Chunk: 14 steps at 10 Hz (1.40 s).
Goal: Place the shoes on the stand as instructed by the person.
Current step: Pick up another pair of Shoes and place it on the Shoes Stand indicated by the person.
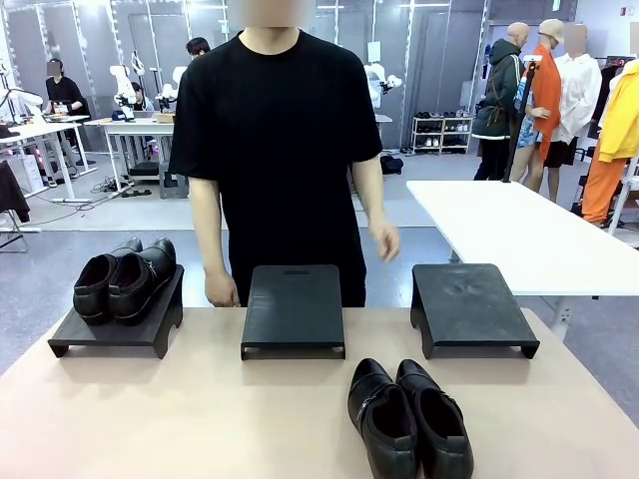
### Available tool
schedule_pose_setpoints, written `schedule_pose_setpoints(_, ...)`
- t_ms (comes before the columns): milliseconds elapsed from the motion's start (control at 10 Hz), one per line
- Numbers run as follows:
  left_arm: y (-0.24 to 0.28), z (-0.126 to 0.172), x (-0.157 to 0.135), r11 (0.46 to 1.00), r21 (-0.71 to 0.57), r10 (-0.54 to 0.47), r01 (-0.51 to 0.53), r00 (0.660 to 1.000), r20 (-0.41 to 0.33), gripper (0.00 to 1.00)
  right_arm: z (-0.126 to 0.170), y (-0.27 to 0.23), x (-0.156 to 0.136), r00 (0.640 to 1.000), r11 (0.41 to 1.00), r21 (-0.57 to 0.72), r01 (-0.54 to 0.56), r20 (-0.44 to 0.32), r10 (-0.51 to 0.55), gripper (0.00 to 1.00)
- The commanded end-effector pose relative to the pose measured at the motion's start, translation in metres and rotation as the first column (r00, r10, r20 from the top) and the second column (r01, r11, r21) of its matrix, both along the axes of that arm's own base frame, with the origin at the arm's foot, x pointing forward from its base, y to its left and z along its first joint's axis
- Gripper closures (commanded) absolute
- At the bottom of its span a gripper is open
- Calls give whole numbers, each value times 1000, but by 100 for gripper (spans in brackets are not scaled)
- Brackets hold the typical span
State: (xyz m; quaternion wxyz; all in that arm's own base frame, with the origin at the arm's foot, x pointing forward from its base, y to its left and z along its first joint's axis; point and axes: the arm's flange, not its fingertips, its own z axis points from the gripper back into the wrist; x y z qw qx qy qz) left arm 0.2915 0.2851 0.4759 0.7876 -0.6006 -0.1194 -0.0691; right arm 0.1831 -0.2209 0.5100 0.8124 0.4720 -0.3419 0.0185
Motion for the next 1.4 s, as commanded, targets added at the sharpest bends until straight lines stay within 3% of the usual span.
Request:
schedule_pose_setpoints(0, -2, 1, -3, 1000, -14, -4, 4, 1000, 16, 0, 1, 0, 0, 1000, 1000, -4, -7, 23, 8, 0)
schedule_pose_setpoints(1300, -2, 1, -3, 1000, -14, -4, 4, 1000, 16, 0, 1, 0, 0, 1000, 1000, -4, -7, 23, 8, 0)
